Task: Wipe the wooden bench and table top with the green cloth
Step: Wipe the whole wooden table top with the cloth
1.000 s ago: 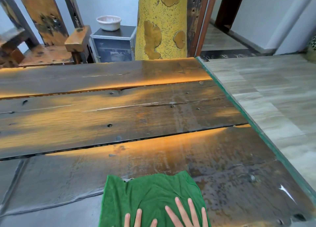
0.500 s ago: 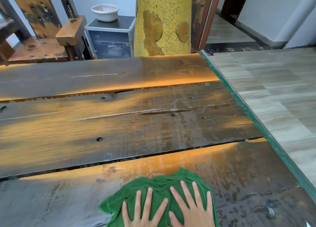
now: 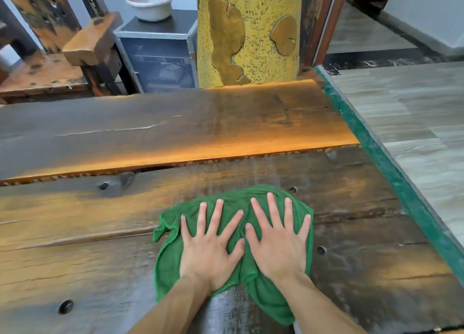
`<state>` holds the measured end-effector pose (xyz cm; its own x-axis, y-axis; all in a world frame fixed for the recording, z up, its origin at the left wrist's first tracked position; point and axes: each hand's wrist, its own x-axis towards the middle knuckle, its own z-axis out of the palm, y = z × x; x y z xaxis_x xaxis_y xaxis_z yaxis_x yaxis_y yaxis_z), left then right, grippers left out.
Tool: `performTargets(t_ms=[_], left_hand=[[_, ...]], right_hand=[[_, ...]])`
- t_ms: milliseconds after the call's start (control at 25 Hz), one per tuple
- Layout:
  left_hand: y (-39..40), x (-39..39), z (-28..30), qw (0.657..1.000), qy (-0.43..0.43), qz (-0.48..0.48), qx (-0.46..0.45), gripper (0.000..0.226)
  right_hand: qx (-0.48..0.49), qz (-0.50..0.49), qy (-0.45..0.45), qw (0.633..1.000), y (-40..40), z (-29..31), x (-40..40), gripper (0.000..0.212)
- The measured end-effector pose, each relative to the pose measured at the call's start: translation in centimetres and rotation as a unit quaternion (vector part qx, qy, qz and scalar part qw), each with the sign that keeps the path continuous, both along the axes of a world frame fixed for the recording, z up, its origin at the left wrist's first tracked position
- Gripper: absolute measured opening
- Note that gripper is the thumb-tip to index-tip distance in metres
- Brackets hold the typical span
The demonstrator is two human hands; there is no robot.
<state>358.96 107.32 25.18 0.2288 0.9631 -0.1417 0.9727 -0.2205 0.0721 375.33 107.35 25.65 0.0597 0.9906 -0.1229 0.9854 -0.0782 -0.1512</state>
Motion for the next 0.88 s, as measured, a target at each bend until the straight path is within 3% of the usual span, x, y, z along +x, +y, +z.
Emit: performTargets(t_ms=[320, 640, 880], left_hand=[[22.1, 4.0, 0.1, 0.996, 0.007, 0.086, 0.002, 0.063], [43.8, 6.8, -0.5, 0.996, 0.011, 0.089, 0.025, 0.058], [51.2, 8.3, -0.4, 0.996, 0.002, 0.091, 0.015, 0.056]], right_hand=[[-0.003, 0.036, 0.0, 0.999, 23.5, -0.1, 4.0, 0.058], [0.032, 0.038, -0.01, 0.999, 45.2, -1.4, 6.8, 0.058], [0.031, 0.049, -0.016, 0.998, 50.9, -1.2, 8.0, 0.057]])
